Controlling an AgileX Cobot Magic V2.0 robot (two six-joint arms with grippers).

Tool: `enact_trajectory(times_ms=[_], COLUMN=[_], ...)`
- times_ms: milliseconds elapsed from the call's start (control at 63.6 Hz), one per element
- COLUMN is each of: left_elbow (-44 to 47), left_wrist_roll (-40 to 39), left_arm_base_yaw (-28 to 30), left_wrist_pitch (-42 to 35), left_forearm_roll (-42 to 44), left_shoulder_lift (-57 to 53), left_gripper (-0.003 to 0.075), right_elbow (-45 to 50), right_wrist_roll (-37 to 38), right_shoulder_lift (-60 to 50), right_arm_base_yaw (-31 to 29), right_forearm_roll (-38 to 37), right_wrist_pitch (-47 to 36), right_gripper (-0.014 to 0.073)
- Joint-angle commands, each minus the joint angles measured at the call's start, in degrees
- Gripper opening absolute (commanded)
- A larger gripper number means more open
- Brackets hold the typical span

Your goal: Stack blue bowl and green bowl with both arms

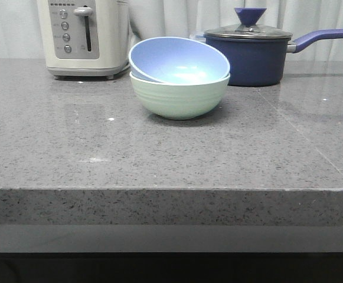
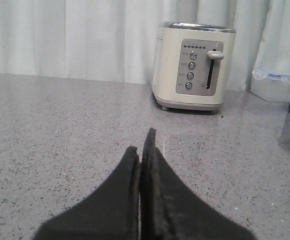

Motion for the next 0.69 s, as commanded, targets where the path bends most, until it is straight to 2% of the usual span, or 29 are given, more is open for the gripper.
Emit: enact_trajectory(times_ms=[0, 63, 676], left_elbow=[0.25, 0.25, 0.25], left_wrist_roll=[-0.20, -0.20, -0.20], left_arm_base_yaw=[0.10, 0.10, 0.10], left_wrist_pitch=[-4.33, -4.33, -4.33], left_forearm_roll=[-0.07, -0.07, -0.07], left_shoulder_lift=[-1.03, -1.03, -1.03], left_gripper=[-0.0020, -0.0020, -0.0020], right_elbow=[1.26, 2.73, 2.60], right_wrist_roll=[-0.61, -0.61, -0.61], right_shoulder_lift=[-0.52, -0.92, -1.72], right_arm_base_yaw=[-0.27, -0.27, -0.27], right_forearm_roll=[-0.48, -0.48, -0.53], right_wrist_pitch=[-8.62, -10.49, -10.15], right_gripper=[-0.0054, -0.0054, -0.0054])
